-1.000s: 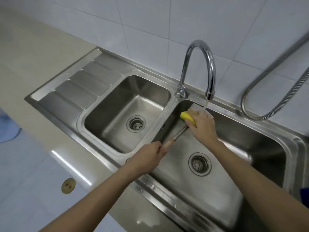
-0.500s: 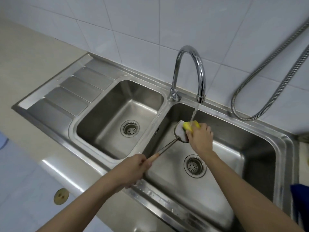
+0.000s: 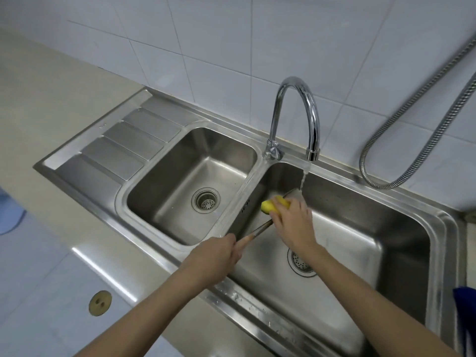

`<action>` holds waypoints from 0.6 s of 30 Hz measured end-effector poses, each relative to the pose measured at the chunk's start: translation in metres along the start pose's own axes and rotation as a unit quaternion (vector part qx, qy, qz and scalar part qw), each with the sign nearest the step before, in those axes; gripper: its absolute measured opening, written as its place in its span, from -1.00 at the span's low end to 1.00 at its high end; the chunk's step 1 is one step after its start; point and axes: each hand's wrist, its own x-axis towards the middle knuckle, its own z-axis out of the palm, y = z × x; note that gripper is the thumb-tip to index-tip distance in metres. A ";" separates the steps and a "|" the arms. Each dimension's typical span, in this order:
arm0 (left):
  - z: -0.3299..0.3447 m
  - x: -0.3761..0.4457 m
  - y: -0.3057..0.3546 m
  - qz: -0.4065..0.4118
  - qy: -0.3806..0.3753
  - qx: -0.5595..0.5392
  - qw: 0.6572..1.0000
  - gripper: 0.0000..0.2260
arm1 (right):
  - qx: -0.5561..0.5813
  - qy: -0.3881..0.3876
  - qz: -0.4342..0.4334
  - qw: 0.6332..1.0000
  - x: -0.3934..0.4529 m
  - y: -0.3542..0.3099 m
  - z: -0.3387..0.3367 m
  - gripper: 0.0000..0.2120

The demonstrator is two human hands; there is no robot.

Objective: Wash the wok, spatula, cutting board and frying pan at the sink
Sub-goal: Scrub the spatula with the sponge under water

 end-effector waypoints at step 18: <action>0.016 -0.015 -0.021 -0.031 0.145 0.112 0.983 -0.76 | 0.098 -0.185 0.214 0.954 0.028 0.028 -0.016 -0.49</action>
